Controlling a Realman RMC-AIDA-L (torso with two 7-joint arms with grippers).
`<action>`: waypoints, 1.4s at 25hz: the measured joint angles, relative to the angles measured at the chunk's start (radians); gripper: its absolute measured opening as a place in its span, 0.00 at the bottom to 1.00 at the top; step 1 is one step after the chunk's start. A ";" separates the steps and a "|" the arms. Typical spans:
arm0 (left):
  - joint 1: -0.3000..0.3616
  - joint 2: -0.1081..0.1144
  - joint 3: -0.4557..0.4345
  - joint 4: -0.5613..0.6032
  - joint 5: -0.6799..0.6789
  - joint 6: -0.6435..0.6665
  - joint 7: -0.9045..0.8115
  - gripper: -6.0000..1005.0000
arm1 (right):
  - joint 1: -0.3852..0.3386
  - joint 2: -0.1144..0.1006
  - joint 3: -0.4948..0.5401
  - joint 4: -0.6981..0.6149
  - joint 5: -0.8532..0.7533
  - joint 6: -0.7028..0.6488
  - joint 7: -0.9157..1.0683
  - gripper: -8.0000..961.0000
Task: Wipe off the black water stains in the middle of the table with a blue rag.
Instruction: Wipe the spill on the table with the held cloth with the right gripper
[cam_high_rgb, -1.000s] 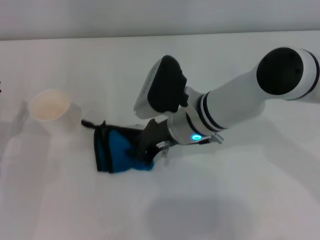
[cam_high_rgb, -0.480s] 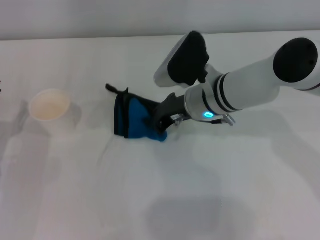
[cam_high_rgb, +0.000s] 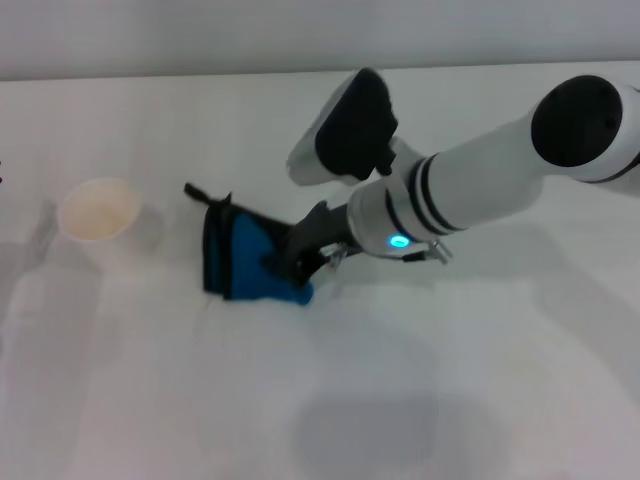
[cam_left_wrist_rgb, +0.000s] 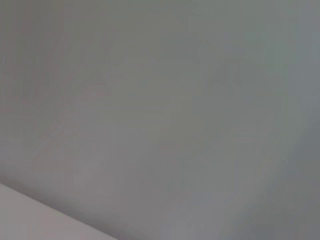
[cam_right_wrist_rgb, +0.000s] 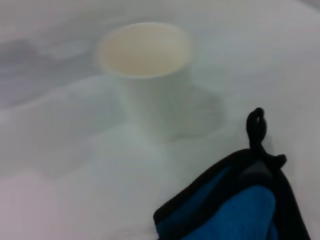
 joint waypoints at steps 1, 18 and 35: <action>-0.001 0.000 0.000 0.000 0.000 0.000 0.000 0.89 | 0.000 0.000 -0.013 -0.009 0.011 0.013 0.001 0.10; -0.003 0.000 0.000 0.001 0.000 0.000 0.000 0.89 | 0.021 0.000 -0.111 -0.105 0.040 0.433 0.029 0.10; -0.004 0.000 0.000 0.001 0.000 0.000 0.000 0.89 | 0.016 0.000 -0.124 -0.072 0.055 0.185 0.035 0.10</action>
